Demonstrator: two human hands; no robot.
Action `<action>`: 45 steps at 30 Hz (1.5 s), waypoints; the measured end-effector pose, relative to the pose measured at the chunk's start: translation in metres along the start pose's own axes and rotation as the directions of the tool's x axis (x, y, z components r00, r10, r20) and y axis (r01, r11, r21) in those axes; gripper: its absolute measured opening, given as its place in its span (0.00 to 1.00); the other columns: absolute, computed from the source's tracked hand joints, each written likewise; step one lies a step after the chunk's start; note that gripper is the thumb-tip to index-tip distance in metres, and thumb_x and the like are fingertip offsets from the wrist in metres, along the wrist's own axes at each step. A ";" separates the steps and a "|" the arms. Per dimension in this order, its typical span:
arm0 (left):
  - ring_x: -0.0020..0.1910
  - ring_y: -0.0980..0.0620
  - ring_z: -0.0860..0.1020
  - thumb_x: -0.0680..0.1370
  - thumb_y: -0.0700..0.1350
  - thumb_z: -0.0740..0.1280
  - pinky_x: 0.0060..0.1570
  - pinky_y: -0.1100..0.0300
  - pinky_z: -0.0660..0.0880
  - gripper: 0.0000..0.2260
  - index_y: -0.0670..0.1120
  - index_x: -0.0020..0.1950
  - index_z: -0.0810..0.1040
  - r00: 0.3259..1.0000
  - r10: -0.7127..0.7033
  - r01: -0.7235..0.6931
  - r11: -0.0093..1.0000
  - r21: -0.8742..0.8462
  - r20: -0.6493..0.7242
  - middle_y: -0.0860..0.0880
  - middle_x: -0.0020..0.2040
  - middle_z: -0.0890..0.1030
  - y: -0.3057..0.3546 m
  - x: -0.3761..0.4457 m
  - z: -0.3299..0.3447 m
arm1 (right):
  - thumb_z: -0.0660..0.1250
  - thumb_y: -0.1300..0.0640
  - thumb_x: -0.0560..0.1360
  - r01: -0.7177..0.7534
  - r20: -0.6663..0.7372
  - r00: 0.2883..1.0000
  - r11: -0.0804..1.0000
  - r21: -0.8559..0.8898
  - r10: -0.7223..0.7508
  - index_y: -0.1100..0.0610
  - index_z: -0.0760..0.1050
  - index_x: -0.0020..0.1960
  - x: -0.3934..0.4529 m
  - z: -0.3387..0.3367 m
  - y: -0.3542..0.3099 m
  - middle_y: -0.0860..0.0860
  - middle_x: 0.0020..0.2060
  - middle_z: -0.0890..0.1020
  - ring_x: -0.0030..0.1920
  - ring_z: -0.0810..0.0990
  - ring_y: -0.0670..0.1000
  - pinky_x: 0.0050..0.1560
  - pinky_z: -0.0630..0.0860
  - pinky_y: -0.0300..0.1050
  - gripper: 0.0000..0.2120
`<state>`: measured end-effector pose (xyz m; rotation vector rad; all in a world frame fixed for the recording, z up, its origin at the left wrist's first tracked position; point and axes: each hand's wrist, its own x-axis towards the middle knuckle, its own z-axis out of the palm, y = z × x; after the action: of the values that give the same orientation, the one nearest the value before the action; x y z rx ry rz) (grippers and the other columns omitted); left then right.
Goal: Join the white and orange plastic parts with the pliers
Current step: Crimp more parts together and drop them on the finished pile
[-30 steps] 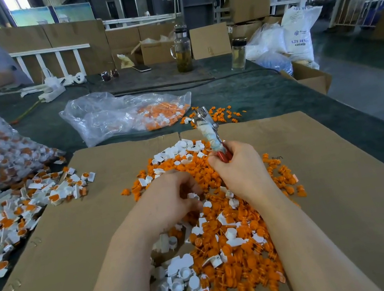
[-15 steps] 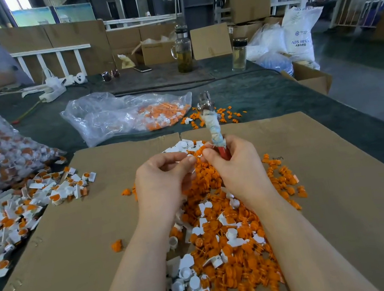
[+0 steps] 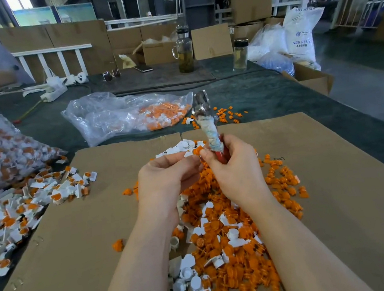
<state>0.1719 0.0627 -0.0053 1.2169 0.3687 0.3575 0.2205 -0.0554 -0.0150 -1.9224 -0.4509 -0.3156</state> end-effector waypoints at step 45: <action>0.34 0.58 0.83 0.77 0.38 0.71 0.36 0.71 0.76 0.02 0.43 0.45 0.80 0.939 0.326 -0.303 0.935 0.187 -0.109 0.55 0.32 0.83 0.006 0.002 -0.005 | 0.69 0.60 0.75 -0.224 0.490 0.853 0.974 0.037 0.178 0.52 0.78 0.51 0.004 -0.030 0.001 0.55 0.47 0.81 0.46 0.80 0.55 0.47 0.77 0.46 0.06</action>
<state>0.1707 0.0698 -0.0018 1.4243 0.3269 0.7027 0.2241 -0.0827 -0.0023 -1.9288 -0.5719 0.3344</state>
